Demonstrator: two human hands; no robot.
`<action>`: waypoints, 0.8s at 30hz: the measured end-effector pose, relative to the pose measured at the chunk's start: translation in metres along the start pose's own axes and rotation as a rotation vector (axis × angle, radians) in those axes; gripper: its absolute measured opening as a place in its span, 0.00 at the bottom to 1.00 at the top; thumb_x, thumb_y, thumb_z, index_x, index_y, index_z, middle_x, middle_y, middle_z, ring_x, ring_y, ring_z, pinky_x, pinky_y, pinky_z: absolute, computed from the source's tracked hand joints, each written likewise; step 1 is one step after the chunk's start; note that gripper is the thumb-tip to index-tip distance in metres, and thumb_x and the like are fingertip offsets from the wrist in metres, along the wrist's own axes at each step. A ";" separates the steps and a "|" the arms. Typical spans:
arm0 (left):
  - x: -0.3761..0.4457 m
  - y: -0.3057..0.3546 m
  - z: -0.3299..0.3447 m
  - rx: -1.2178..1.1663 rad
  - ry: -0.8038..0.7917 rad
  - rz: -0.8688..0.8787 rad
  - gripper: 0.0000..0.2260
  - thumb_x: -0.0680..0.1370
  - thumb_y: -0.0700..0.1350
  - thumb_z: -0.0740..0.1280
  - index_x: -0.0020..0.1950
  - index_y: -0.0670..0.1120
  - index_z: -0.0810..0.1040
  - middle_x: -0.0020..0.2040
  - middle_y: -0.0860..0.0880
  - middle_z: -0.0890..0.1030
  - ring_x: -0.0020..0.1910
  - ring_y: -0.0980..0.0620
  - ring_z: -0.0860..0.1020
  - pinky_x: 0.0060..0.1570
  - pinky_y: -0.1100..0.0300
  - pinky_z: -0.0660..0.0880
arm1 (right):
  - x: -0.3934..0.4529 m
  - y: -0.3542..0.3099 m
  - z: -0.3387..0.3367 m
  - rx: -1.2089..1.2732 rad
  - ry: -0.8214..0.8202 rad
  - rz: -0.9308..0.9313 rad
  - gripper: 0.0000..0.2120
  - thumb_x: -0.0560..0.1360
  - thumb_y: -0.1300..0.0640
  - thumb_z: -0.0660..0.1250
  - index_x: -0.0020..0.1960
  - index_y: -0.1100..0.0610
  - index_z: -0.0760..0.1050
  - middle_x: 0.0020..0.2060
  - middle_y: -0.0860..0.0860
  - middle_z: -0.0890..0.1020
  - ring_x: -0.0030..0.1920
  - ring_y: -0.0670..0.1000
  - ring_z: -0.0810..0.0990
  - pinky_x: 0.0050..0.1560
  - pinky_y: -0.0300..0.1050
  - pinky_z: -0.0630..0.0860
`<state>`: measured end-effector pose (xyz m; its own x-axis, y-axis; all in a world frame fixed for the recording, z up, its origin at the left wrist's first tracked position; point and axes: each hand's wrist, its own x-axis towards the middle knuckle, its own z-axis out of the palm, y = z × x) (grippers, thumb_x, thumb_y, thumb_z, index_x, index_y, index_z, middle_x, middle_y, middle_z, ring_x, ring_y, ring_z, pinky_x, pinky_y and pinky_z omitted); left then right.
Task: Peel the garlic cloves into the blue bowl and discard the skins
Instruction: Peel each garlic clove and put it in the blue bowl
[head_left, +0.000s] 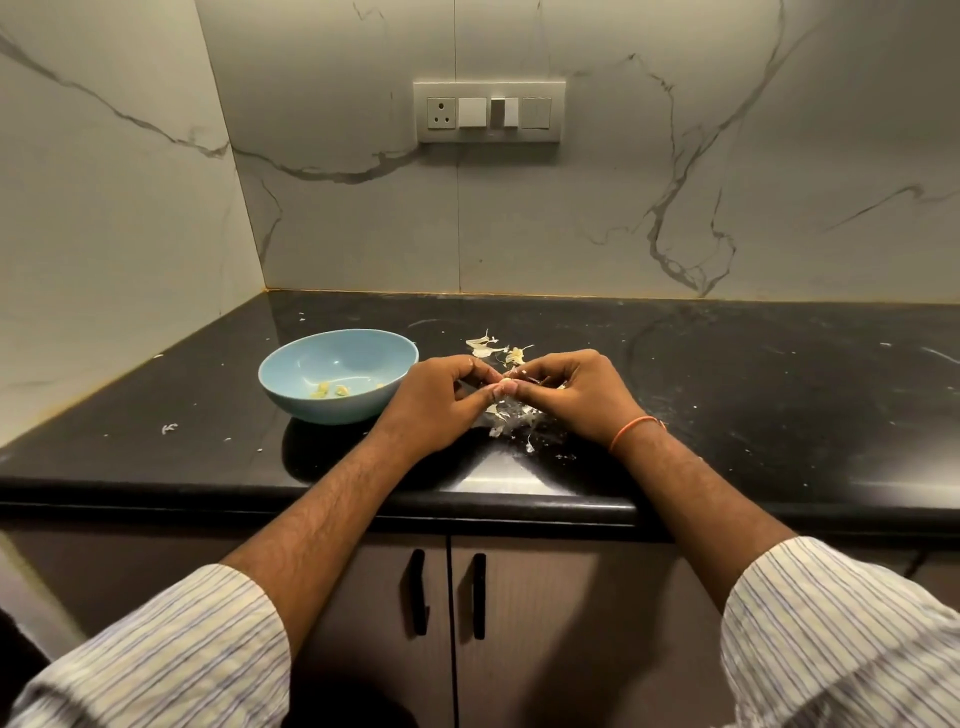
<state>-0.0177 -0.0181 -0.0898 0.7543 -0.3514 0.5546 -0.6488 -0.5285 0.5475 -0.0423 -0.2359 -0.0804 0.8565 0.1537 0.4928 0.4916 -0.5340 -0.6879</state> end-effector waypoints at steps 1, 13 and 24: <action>0.000 0.000 0.000 -0.008 0.002 0.005 0.09 0.78 0.52 0.77 0.55 0.49 0.87 0.44 0.60 0.86 0.41 0.67 0.82 0.40 0.74 0.75 | 0.000 0.000 0.000 0.015 0.012 0.003 0.08 0.73 0.49 0.80 0.50 0.49 0.89 0.40 0.45 0.89 0.41 0.47 0.86 0.44 0.39 0.83; -0.002 -0.001 -0.001 0.013 0.022 0.060 0.08 0.81 0.47 0.73 0.59 0.49 0.86 0.48 0.56 0.87 0.43 0.60 0.84 0.46 0.61 0.84 | 0.011 -0.038 -0.052 -0.614 -0.184 -0.149 0.09 0.80 0.50 0.74 0.50 0.55 0.88 0.32 0.41 0.80 0.32 0.40 0.77 0.37 0.34 0.70; -0.002 0.001 0.001 0.082 -0.002 0.113 0.08 0.81 0.46 0.73 0.60 0.50 0.86 0.52 0.53 0.87 0.47 0.58 0.84 0.50 0.58 0.85 | 0.010 -0.063 -0.051 -0.839 -0.270 -0.116 0.08 0.80 0.52 0.73 0.52 0.56 0.87 0.40 0.49 0.85 0.40 0.48 0.80 0.48 0.45 0.80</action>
<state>-0.0195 -0.0189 -0.0912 0.6773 -0.4134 0.6086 -0.7190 -0.5473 0.4284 -0.0730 -0.2432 -0.0051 0.8686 0.3788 0.3194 0.3909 -0.9200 0.0277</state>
